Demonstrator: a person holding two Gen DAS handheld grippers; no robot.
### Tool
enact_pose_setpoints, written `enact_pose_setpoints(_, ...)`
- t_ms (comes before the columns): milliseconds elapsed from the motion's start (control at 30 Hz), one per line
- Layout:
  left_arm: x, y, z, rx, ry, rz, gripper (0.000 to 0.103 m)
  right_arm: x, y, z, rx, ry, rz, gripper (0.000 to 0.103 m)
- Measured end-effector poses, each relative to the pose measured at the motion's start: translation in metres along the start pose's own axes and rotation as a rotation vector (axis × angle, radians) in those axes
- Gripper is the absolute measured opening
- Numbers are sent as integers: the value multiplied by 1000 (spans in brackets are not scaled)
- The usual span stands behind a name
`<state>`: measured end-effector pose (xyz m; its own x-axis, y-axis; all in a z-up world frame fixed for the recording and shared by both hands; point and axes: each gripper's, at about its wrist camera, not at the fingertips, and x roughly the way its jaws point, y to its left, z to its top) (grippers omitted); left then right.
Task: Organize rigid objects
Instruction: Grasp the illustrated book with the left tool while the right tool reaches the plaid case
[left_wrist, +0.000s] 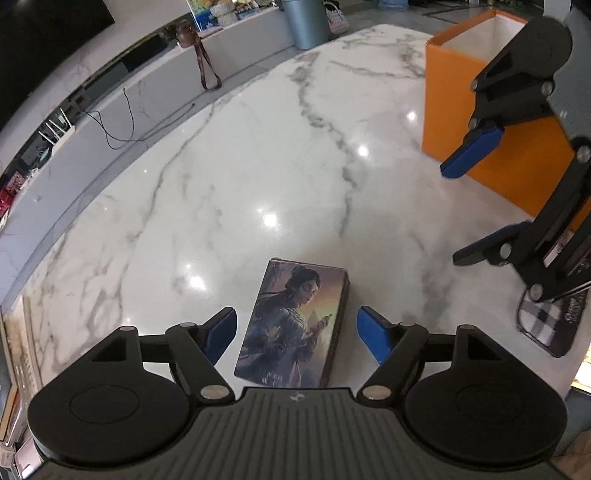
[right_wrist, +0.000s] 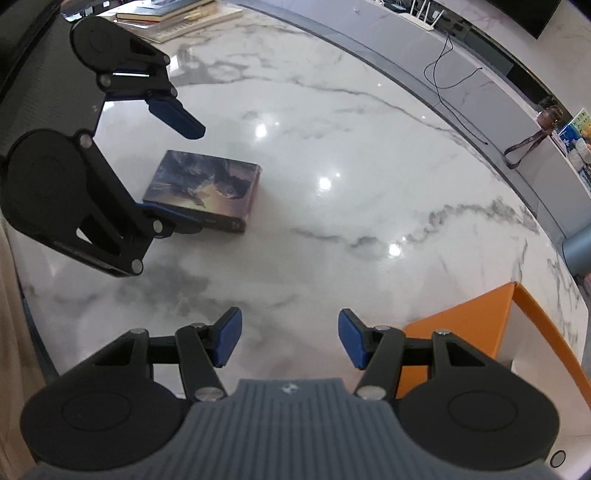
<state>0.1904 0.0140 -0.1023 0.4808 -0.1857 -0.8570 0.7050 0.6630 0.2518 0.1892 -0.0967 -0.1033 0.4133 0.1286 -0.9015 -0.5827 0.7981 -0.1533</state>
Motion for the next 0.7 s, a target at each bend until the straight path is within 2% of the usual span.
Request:
enact_pose_setpoints(133, 14, 4, 0, -25, 22, -31, 84, 7, -3, 5, 9, 23, 6, 58)
enact_pose_setpoints(267, 16, 5, -5, -59, 9, -20, 76, 9, -1, 8, -19, 34, 13, 58)
enact_pose_setpoints(367, 11, 2, -8, -81, 12, -20, 73, 7, 1, 8, -48, 43, 28, 58)
enact_pose_setpoints(700, -5, -23, -14, -183, 146, 19, 71, -16, 16, -9, -183, 111, 114, 59)
